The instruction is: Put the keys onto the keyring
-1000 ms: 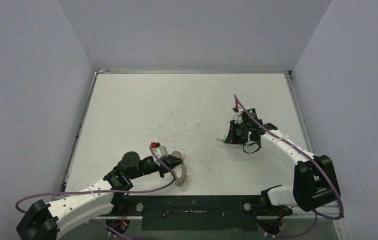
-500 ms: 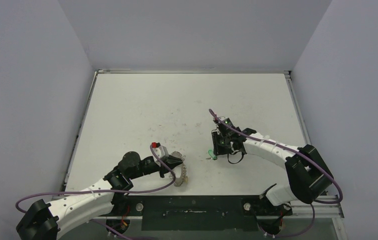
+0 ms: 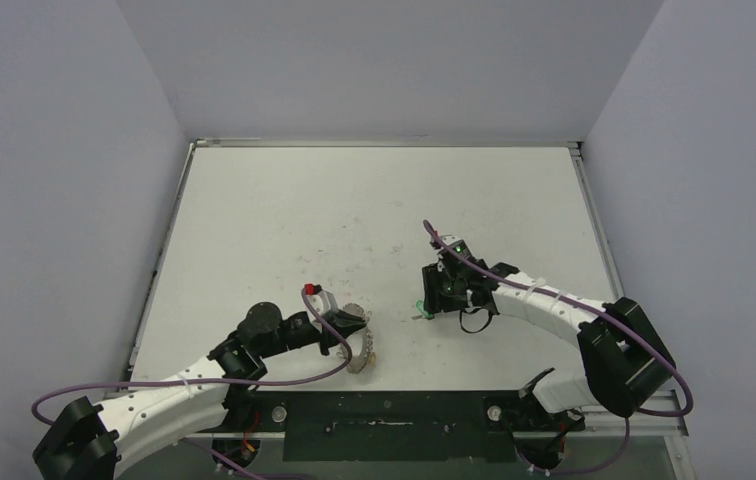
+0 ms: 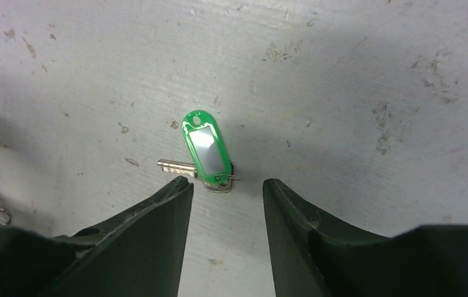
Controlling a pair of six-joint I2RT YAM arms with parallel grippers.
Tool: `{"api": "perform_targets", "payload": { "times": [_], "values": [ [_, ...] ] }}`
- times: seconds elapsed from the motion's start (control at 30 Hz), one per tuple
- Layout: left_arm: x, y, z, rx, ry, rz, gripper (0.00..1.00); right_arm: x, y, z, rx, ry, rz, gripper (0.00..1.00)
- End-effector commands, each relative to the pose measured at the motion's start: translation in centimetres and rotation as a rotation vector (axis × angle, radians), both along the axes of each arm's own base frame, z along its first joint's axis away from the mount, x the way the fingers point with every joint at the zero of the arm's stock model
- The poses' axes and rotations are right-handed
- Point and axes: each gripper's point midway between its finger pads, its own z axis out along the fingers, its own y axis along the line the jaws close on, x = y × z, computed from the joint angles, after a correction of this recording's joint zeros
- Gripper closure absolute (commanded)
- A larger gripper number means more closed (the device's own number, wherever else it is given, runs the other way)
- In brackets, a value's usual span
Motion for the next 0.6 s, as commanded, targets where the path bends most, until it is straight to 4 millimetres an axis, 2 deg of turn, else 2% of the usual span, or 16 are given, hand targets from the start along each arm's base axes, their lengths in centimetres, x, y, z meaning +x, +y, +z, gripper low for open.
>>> {"api": "perform_targets", "payload": {
  "times": [0.0, 0.17, 0.27, 0.4, 0.5, 0.57],
  "values": [
    [0.2, -0.8, 3.6, -0.078, -0.056, -0.022, 1.0, 0.8, 1.0, 0.1, 0.134, -0.009, -0.008, 0.5],
    [0.0, -0.7, 3.7, -0.079, -0.056, -0.025, 1.0, 2.2, 0.3, 0.0, 0.254, -0.007, -0.031, 0.38],
    [0.0, -0.7, 3.7, -0.078, -0.056, -0.024, 1.0, 2.5, 0.9, -0.1, 0.284, -0.005, 0.003, 0.37],
    [0.0, -0.7, 3.7, -0.078, -0.056, -0.026, 1.0, 2.3, 2.1, -1.0, 0.339, 0.034, 0.034, 0.42],
    [0.0, -0.7, 3.6, -0.077, -0.055, -0.026, 1.0, 1.8, 2.2, -2.0, 0.344, 0.071, 0.024, 0.55],
    [-0.1, -0.7, 3.7, -0.078, -0.056, -0.027, 1.0, 1.5, 2.1, -2.2, 0.343, 0.083, 0.017, 0.57]
  ]
}}
